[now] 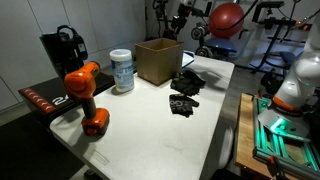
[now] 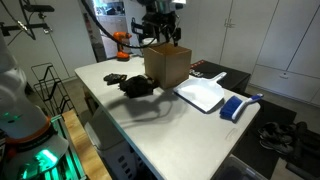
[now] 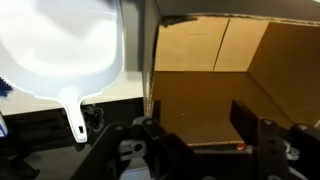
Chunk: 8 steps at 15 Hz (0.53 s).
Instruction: Pour the contents in the brown box onto the table.
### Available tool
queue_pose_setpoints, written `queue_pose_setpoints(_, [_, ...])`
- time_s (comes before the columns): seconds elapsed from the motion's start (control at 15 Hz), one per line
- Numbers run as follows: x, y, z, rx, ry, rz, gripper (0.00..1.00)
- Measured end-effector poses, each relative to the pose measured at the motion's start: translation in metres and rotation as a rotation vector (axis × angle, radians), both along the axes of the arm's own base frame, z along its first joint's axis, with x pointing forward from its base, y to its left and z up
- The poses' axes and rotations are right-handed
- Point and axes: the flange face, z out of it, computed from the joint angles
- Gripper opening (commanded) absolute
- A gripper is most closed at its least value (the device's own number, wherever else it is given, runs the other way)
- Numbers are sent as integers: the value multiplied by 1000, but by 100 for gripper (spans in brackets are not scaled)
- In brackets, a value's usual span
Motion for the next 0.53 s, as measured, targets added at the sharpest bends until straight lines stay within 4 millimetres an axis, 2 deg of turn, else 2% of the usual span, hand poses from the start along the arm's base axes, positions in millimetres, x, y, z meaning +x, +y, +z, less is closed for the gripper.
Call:
queue_pose_setpoints(0.13, [-20, 13, 33, -2, 55, -36, 100])
queue_pose_setpoints(0.33, [-60, 35, 83, -29, 168, -129, 100])
queue_pose_setpoints(0.53, [-96, 63, 120, -66, 247, -207, 100])
